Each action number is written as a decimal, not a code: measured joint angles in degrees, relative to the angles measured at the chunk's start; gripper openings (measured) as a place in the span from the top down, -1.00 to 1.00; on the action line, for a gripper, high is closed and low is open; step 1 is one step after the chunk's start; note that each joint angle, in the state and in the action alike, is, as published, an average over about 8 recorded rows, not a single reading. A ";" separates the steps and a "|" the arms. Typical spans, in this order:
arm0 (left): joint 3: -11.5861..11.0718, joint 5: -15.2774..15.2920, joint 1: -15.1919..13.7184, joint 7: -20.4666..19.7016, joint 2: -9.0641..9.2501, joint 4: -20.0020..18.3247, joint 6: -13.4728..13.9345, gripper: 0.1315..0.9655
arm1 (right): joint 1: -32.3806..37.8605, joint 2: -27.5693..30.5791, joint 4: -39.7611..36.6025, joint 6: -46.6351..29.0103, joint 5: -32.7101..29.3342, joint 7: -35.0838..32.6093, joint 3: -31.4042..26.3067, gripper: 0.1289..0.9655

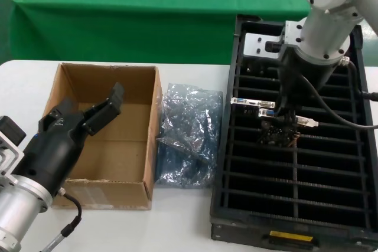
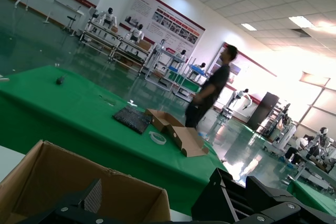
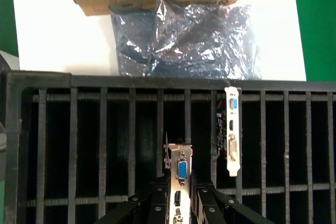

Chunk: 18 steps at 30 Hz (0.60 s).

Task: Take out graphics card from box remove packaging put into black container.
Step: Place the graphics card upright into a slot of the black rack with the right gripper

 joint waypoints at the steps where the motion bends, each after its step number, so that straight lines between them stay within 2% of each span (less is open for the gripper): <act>1: 0.01 0.01 0.00 0.01 0.01 -0.01 -0.01 -1.00 | -0.08 -0.09 -0.03 0.09 0.04 0.03 0.15 0.84; 18: -0.06 0.08 -0.22 0.17 0.18 0.47 0.12 -1.00 | -1.17 -1.35 -2.01 1.91 0.26 -0.06 1.58 0.84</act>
